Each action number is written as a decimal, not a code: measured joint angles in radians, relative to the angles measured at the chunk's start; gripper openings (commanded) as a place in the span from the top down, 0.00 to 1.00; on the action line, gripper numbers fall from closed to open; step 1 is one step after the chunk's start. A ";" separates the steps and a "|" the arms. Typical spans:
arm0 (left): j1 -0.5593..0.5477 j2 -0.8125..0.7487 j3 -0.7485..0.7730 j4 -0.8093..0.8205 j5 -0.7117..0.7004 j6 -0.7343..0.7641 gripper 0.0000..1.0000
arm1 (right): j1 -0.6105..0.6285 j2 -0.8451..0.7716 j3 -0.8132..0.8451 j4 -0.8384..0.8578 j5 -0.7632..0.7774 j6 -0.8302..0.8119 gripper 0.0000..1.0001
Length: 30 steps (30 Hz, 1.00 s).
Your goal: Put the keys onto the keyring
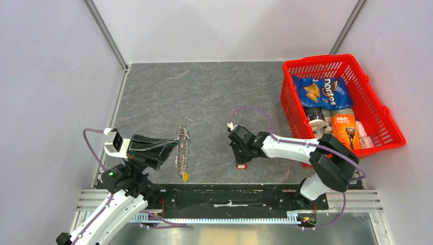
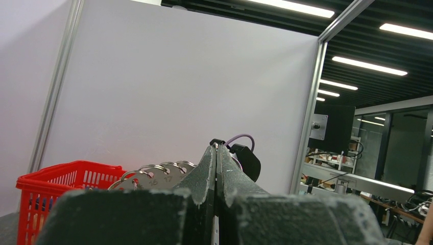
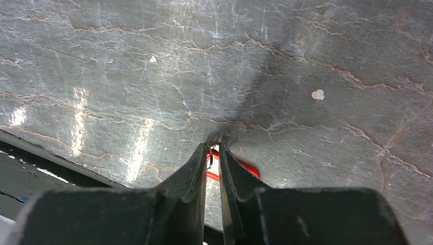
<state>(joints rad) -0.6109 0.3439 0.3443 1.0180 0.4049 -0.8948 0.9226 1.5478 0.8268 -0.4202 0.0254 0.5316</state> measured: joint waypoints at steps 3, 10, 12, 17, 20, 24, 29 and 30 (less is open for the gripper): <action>0.000 0.000 -0.001 0.000 0.000 0.000 0.98 | 0.000 -0.004 -0.002 -0.004 -0.002 0.000 0.82; 0.000 0.000 -0.005 0.000 0.000 0.000 0.98 | 0.000 -0.043 -0.011 -0.019 -0.003 0.008 0.65; 0.000 0.000 -0.005 0.000 0.000 0.000 0.98 | 0.000 -0.064 -0.014 -0.024 -0.003 0.014 0.64; 0.000 0.000 -0.007 0.001 0.000 0.000 0.98 | 0.000 -0.119 -0.024 -0.037 -0.010 0.026 0.61; 0.000 0.000 -0.008 0.002 0.000 0.000 0.98 | 0.000 -0.133 -0.032 -0.038 -0.025 0.031 0.61; 0.000 0.000 -0.011 0.003 0.000 0.000 0.98 | 0.000 -0.132 -0.049 -0.037 -0.057 0.042 0.62; 0.000 0.000 -0.013 0.004 0.000 0.000 0.98 | 0.008 -0.114 -0.052 -0.036 -0.076 0.045 0.62; 0.000 0.000 -0.014 0.004 0.000 0.000 0.98 | 0.010 -0.111 -0.052 -0.036 -0.077 0.045 0.62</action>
<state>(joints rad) -0.6109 0.3443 0.3302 1.0222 0.4049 -0.8948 0.9325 1.4372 0.7746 -0.4564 -0.0517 0.5762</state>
